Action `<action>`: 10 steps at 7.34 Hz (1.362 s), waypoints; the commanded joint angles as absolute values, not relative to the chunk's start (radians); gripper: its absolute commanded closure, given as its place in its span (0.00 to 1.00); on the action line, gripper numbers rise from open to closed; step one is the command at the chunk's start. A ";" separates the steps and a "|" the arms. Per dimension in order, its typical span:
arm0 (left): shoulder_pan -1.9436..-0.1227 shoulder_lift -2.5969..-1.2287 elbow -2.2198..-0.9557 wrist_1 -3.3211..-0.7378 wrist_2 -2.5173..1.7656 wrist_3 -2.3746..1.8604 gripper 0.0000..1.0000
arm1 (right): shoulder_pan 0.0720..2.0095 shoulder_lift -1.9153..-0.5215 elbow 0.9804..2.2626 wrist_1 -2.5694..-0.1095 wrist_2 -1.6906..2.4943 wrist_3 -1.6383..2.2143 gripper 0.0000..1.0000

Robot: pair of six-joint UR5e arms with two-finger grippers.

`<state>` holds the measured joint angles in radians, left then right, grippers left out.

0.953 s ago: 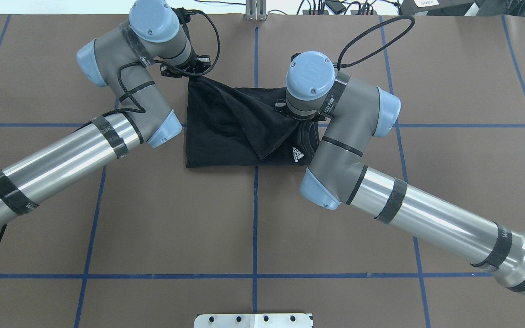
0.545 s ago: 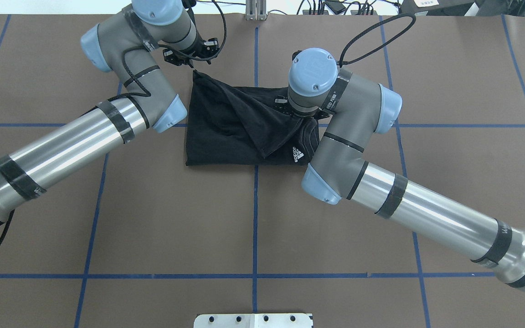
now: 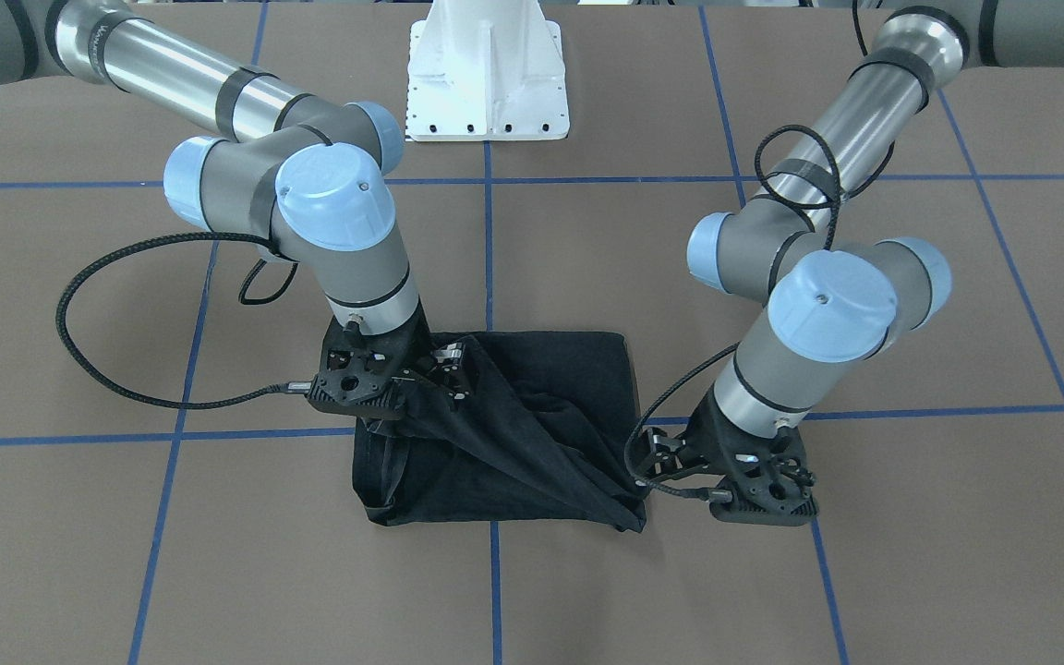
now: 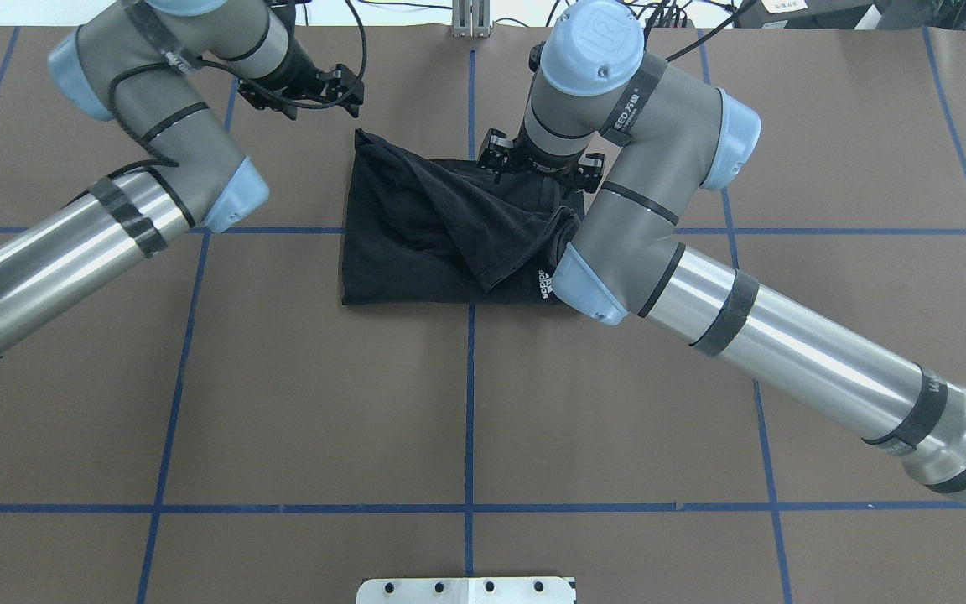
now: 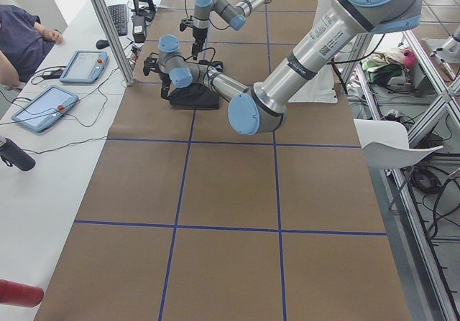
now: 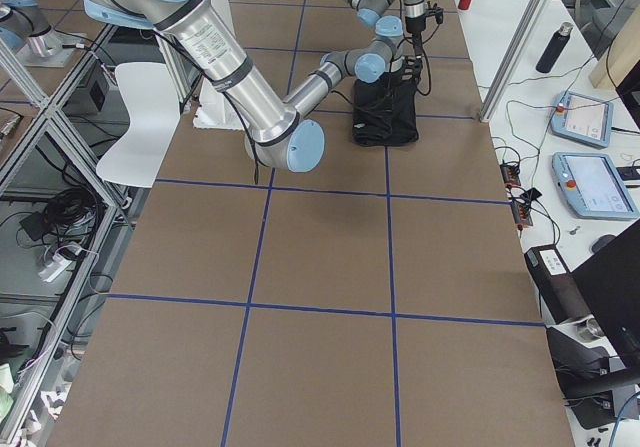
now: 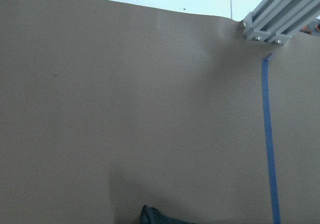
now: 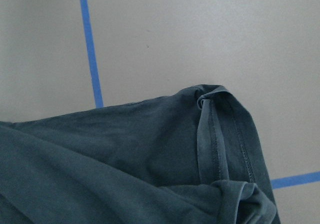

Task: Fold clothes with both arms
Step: 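Release the shirt and raise the left gripper while the right gripper presses the fold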

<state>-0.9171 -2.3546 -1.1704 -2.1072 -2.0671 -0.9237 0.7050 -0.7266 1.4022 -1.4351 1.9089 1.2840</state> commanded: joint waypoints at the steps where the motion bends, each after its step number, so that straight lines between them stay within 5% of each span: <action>1: -0.933 -2.254 -1.247 -2.117 -2.091 -0.847 0.00 | 0.543 -0.716 1.477 -1.585 1.707 1.282 0.00; 4: -0.933 -2.226 -1.273 -2.117 -2.091 -0.847 0.00 | 0.413 -0.713 1.470 -1.664 1.498 1.279 0.04; 7: -0.931 -2.198 -1.305 -2.117 -2.091 -0.848 0.00 | 0.408 -0.707 1.456 -1.663 1.420 1.184 0.49; 10: -0.933 -2.198 -1.305 -2.117 -2.091 -0.848 0.00 | 0.405 -0.706 1.448 -1.657 1.420 1.183 0.51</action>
